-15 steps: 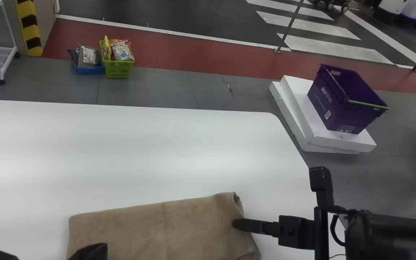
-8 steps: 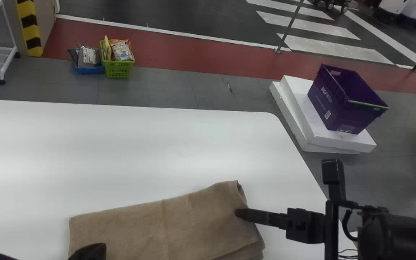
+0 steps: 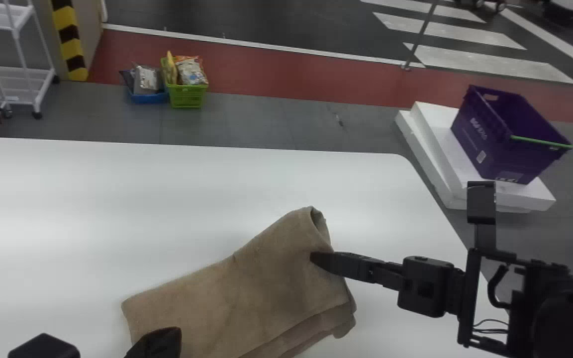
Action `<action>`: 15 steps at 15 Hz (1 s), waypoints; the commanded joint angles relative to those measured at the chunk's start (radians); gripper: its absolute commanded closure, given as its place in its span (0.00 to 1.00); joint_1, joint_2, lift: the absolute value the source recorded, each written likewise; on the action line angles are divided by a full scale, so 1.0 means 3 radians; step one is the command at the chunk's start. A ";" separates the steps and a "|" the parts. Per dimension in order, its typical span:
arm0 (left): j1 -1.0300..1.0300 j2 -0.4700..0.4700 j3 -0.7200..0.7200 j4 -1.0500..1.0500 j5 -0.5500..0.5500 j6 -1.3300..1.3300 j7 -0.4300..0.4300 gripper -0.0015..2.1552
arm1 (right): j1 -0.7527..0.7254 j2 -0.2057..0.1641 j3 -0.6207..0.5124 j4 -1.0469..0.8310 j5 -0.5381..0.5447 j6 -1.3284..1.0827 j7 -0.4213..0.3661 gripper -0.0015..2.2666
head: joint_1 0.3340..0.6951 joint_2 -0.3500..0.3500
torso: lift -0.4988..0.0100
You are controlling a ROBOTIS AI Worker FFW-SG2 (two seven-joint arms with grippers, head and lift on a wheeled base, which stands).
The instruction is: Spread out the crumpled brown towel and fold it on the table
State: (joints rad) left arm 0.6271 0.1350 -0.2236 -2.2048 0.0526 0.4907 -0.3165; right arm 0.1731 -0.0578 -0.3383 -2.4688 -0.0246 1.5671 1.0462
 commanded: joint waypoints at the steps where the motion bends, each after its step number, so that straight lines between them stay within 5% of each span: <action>1: -0.0009 0.0000 -0.0017 0.0002 -0.0007 0.0009 -0.0003 0.99 | 0.0047 0.0101 0.0315 0.0007 0.0154 0.0017 -0.0015 0.59 | 1.00 0.17 | 0.73; 8: -0.0020 0.0026 -0.0073 0.0027 -0.0007 -0.0002 0.0002 0.99 | 0.0057 0.0196 0.1015 0.0074 0.0425 0.0017 -0.0245 0.59 | 1.00 0.36 | 0.73; 15: -0.0025 0.0061 -0.0088 0.0012 0.0003 0.0009 -0.0009 0.99 | -0.0025 0.0196 0.1230 0.0457 0.0409 0.0017 -0.0430 0.59 | 1.00 0.42 | 0.73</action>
State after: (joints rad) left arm 0.6201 0.1518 -0.2509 -2.2008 0.0521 0.4933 -0.3190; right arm 0.1704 0.0000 0.0257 -2.3422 0.1015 1.5671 0.9185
